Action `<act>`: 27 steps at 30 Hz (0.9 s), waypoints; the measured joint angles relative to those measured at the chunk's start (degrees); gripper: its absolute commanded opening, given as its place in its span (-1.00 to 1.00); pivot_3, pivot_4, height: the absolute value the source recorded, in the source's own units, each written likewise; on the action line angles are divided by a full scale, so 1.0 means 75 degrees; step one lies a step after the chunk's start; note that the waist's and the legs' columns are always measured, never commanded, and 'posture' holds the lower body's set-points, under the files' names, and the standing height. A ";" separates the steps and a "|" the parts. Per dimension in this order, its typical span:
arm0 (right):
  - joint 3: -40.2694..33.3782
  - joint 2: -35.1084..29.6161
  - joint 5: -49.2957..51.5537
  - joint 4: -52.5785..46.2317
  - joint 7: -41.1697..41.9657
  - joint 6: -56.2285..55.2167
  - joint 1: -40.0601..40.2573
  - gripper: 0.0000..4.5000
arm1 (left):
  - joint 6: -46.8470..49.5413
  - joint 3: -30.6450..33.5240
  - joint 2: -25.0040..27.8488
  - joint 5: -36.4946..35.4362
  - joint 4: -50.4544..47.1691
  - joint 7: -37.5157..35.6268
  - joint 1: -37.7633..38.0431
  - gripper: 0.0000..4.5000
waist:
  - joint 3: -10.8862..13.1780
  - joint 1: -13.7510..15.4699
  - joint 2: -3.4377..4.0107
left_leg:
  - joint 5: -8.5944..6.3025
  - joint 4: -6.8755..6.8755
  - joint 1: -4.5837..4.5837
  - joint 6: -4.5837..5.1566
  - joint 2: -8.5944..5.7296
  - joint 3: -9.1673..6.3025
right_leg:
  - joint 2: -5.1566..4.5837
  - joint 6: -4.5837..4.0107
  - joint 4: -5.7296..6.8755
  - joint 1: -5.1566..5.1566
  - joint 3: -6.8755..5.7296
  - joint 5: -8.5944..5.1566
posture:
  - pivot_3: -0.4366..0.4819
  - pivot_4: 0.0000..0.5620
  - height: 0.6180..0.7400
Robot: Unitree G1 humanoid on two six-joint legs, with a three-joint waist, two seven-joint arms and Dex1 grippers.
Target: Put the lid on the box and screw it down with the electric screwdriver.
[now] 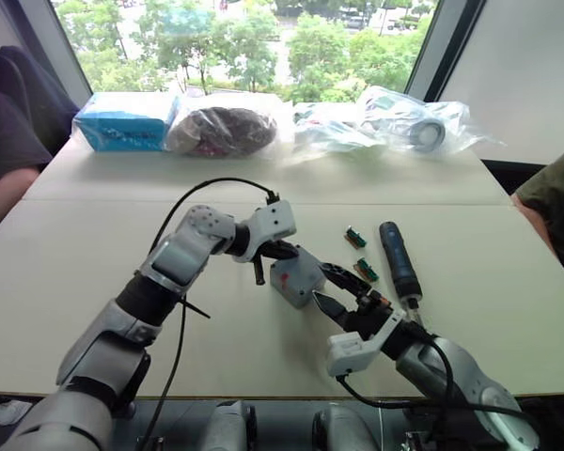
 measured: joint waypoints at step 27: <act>-0.2583 0.2437 0.9501 -0.1455 0.1463 0.9280 -0.2049 -0.97 | 0.0629 0.2402 0.0424 -0.1338 0.0618 0.1253 0.0381 -1.00 | 0.0109 -0.0026 0.0042 | 0.0002 -0.0021 -0.0084 -0.0006 0.0000 0.0003 | -0.0038 0.0005 0.0015 -0.0109 0.0005 0.0009 | -0.05 -0.47 1.00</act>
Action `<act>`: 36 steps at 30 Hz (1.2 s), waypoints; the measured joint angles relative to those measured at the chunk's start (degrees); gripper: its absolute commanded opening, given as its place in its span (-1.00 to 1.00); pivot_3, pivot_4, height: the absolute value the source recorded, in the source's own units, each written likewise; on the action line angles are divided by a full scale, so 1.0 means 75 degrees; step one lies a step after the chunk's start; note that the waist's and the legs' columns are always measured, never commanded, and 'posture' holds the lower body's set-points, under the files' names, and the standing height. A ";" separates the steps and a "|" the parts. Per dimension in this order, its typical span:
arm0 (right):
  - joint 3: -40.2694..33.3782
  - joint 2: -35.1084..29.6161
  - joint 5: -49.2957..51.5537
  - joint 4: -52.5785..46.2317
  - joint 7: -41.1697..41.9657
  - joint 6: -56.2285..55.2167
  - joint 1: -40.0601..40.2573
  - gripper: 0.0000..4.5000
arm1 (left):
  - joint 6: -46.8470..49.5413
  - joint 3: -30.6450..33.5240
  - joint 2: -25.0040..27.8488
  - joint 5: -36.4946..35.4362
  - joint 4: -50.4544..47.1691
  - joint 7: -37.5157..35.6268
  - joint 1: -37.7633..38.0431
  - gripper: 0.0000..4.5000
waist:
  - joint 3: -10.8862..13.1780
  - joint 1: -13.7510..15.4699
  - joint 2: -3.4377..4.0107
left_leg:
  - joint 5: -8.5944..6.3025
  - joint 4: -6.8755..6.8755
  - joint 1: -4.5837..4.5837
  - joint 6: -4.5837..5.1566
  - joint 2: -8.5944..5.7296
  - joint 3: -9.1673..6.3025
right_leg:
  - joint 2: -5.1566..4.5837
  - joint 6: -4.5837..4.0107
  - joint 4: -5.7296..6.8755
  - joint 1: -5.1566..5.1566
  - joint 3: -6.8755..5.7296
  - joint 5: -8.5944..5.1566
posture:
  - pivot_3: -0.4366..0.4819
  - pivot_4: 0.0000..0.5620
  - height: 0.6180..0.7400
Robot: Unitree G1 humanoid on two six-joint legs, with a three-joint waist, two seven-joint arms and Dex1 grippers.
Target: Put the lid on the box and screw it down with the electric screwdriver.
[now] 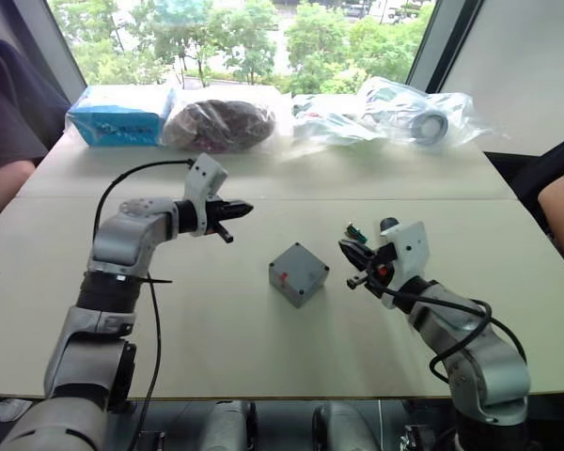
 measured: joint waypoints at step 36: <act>0.1822 -0.2810 0.0335 0.1288 0.0910 0.0547 -0.0638 -0.97 | -0.0770 -0.1449 0.0102 0.0321 -0.2067 -0.1530 0.1953 -1.00 | 0.0003 0.0018 0.0001 | -0.0003 0.0017 -0.0089 0.0011 -0.0010 -0.0001 | 0.0012 0.0010 -0.0003 -0.0074 -0.0016 0.0011 | -0.05 -0.47 1.00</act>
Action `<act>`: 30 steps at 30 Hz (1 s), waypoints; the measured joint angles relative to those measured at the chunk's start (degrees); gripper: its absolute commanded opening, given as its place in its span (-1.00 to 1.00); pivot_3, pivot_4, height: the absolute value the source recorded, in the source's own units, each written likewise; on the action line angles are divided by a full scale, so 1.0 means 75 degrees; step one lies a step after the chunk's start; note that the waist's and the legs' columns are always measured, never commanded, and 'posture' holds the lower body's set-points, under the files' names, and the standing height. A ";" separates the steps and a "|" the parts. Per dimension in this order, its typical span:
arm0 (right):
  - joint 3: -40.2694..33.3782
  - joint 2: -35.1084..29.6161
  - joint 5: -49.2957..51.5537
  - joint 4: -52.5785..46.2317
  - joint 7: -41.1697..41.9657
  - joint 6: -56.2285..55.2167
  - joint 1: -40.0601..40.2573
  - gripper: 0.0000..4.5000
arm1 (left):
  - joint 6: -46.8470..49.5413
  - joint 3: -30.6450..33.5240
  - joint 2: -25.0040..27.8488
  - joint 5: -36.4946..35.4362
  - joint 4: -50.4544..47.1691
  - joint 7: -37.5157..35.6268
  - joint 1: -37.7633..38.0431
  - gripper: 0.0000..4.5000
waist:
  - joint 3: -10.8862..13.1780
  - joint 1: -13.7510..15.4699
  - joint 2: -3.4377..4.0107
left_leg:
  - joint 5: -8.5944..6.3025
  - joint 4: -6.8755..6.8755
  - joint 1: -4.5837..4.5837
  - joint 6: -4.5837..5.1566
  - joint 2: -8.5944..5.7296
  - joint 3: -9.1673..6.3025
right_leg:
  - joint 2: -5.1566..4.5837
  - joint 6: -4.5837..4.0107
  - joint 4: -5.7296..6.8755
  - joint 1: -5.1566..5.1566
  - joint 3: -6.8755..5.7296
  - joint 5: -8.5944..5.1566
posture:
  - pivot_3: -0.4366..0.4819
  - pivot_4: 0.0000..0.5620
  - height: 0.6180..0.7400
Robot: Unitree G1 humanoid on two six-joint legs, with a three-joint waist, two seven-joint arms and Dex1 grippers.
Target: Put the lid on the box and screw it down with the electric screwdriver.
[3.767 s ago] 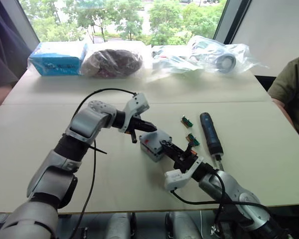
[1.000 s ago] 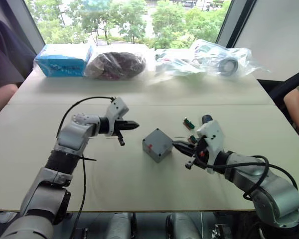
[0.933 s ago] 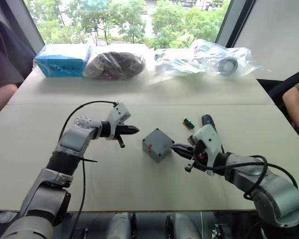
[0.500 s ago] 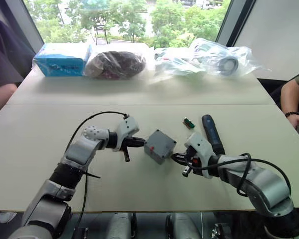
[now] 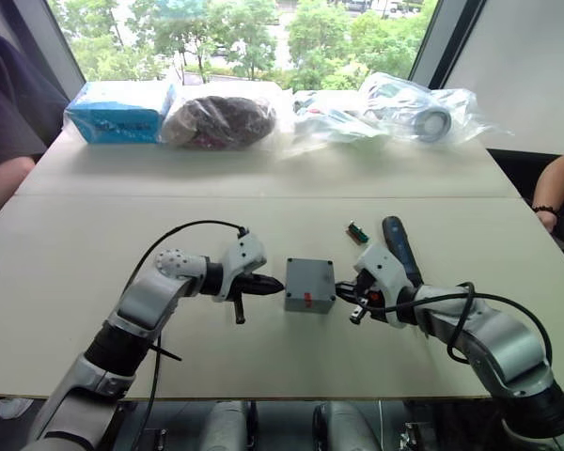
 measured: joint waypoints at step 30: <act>-0.2219 0.0611 0.0292 -0.0043 -0.1036 -0.0704 0.1291 0.96 | 0.0939 0.0512 0.0666 -0.1478 -0.0928 -0.0540 -0.1449 -1.00 | 0.0004 -0.0011 0.0003 | 0.0002 -0.0001 0.0005 -0.0003 0.0011 0.0000 | 0.0028 0.0002 -0.0001 0.0004 0.0011 -0.0001 | -0.05 -0.47 1.00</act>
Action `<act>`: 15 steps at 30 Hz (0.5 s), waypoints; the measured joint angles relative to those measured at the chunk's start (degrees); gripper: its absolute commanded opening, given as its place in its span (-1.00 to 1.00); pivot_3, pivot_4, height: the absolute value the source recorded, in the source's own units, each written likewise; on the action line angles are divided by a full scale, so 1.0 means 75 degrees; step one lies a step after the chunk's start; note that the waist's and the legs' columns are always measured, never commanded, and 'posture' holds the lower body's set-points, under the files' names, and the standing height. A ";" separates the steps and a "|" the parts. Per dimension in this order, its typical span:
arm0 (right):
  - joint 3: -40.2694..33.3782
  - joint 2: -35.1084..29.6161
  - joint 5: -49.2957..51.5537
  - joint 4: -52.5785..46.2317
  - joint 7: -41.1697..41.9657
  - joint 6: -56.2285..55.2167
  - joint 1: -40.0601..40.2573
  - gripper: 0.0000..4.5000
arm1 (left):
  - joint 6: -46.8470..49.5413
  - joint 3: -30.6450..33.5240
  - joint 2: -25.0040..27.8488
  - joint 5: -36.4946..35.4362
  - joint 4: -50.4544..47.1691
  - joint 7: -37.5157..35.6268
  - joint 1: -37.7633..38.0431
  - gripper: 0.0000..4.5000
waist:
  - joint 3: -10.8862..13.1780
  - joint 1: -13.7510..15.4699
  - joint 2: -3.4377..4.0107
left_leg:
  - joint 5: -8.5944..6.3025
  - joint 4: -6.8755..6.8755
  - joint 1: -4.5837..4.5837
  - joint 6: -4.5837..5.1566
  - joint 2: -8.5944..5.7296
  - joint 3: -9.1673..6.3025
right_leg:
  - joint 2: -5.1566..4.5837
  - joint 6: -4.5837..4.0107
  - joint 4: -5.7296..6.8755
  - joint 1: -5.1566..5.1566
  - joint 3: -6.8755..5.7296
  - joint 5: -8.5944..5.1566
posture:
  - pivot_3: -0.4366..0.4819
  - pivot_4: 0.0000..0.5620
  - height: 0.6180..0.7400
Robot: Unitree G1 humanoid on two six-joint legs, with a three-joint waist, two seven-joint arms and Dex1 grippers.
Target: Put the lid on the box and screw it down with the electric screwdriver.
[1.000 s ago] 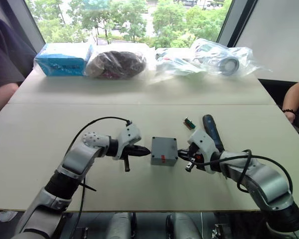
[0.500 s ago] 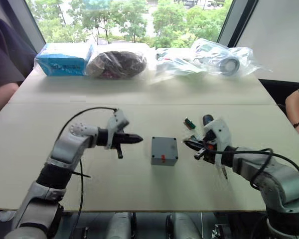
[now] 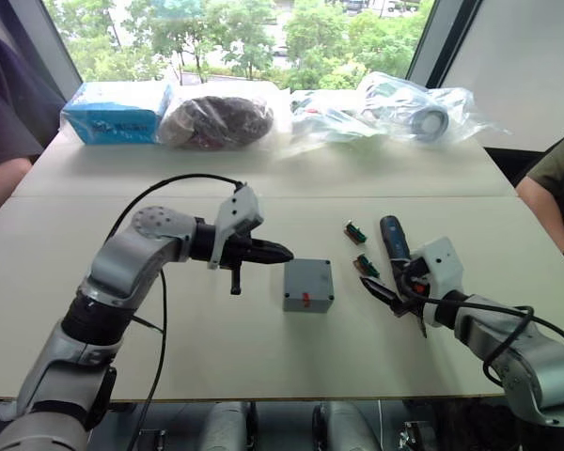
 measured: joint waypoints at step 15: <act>0.0627 -0.0213 -0.0563 0.0808 -0.0108 -0.0047 -0.0831 0.21 | -0.0461 -0.0274 0.0075 0.0493 0.0079 0.0198 0.0069 -1.00 | 0.0000 0.0010 0.0000 | 0.0000 0.0001 -0.0001 0.0000 0.0000 0.0000 | 0.0000 0.0001 0.0001 0.0000 0.0001 0.0000 | -0.05 -0.47 1.00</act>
